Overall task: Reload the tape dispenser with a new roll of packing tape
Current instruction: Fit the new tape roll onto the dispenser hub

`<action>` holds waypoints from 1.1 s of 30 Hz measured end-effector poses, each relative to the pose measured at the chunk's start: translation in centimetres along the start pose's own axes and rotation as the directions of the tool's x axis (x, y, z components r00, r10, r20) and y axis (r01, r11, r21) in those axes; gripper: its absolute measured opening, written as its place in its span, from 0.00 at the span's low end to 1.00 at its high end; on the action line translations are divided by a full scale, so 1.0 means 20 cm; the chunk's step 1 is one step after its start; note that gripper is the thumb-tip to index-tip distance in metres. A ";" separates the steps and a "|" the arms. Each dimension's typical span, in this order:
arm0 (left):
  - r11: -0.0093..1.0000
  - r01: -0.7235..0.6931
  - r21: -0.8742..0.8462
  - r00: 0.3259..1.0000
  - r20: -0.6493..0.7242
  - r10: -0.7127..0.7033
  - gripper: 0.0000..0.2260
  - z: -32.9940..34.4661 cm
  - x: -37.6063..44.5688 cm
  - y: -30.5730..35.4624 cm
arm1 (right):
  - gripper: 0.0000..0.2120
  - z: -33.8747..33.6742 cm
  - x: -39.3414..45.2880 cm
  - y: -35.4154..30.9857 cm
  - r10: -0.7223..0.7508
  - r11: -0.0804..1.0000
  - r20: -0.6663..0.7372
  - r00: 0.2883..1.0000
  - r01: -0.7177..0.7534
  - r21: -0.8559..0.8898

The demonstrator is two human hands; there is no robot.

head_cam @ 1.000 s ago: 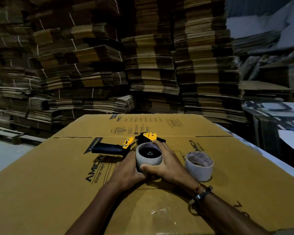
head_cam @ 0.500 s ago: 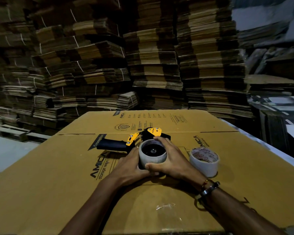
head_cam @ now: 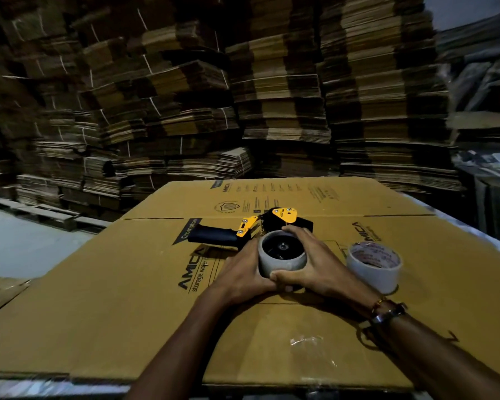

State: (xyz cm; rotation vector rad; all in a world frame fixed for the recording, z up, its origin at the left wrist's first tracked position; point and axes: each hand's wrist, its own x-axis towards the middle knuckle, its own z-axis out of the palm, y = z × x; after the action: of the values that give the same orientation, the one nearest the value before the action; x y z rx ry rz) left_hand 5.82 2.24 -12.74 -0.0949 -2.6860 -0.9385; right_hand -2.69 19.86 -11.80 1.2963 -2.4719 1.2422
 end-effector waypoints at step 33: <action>0.977 0.111 -0.181 0.994 0.003 -0.112 0.46 0.00 0.00 0.00 | 0.31 -0.14 -0.14 -0.03 0.308 0.942 0.010 0.951 -0.306 0.136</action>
State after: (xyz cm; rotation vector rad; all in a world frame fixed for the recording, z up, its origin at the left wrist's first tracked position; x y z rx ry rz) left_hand 5.83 2.29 -12.72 0.0215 -2.6166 -1.2132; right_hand -1.15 23.43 -10.71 0.9462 -2.7002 1.5029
